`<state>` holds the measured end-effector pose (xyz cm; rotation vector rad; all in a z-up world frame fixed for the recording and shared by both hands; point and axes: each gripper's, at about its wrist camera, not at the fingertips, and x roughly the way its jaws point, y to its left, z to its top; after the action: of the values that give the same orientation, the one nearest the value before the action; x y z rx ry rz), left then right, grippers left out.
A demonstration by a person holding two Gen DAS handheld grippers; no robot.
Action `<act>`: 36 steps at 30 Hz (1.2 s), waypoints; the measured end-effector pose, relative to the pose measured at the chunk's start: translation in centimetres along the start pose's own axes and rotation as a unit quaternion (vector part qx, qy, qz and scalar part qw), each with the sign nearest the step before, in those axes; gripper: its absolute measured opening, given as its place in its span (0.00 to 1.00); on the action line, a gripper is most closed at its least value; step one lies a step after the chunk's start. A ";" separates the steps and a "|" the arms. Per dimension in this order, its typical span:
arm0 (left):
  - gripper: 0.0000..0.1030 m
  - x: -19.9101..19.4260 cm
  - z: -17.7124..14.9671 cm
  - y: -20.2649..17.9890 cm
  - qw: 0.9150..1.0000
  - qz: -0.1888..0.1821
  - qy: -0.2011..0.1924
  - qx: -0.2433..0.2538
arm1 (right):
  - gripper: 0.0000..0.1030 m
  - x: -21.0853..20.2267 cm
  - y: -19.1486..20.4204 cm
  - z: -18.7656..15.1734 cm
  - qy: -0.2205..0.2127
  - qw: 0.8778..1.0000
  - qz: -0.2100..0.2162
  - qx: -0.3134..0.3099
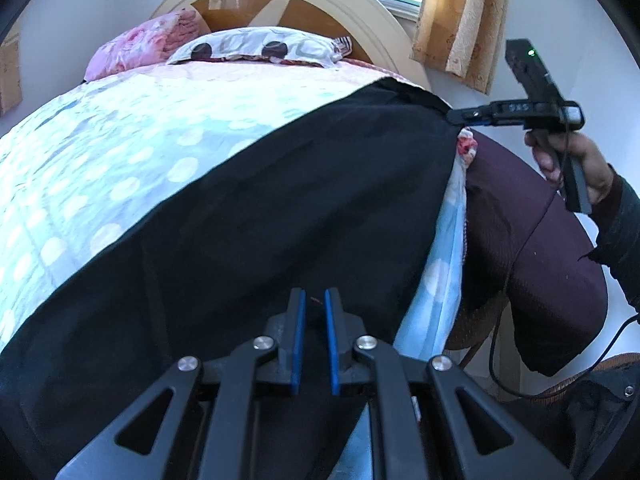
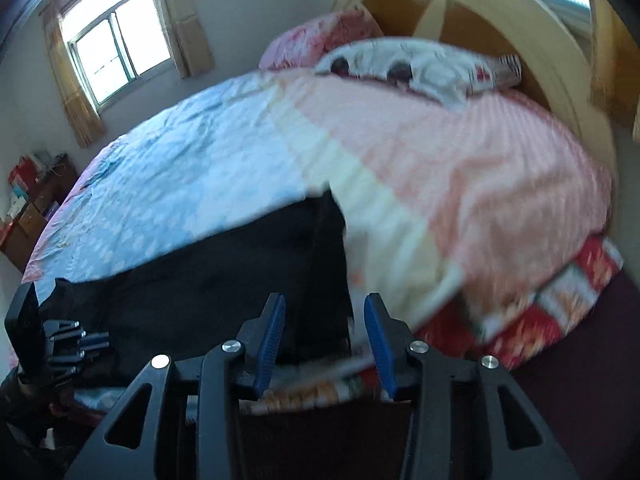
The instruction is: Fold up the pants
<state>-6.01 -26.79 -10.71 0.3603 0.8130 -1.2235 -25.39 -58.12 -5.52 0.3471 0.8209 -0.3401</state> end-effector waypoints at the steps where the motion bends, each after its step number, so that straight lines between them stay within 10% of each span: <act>1: 0.12 -0.1 0.0 -0.1 1.000 0.000 -0.001 0.002 | 0.42 0.3 -0.3 -0.2 -0.001 1.000 0.002 0.007; 3: 0.12 -0.3 0.1 -0.3 1.000 -0.001 -0.002 0.003 | 0.22 0.3 -0.8 -0.3 -0.017 0.999 0.028 0.021; 6: 0.13 0.0 -0.1 -0.5 1.000 -0.005 0.003 0.006 | 0.16 0.2 -0.6 -0.1 -0.026 1.000 0.015 0.008; 12: 0.13 0.4 -0.1 -0.5 1.000 -0.002 0.005 0.002 | 0.18 0.8 0.0 -0.9 -0.014 0.998 -0.046 -0.030; 16: 0.13 0.3 0.1 -0.8 1.000 0.000 0.003 0.008 | 0.38 0.1 0.7 -1.2 -0.013 0.996 -0.080 -0.048; 24: 0.18 0.0 0.6 -0.9 1.000 0.011 -0.002 0.009 | 0.45 -0.6 -2.3 -0.5 -0.048 0.997 -0.007 0.052; 29: 0.45 -0.1 1.6 -0.9 0.999 0.030 -0.018 0.003 | 0.46 1.6 -5.7 -0.9 -0.042 0.984 0.056 0.163; 36: 0.48 0.6 1.3 0.3 0.999 0.042 -0.015 -0.021 | 0.46 0.5 -5.5 -3.6 -0.036 0.963 0.118 0.239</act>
<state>-5.19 -27.92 -10.36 0.3371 0.7887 -1.1295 -29.74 -61.58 -9.04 0.8720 0.6094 -0.3220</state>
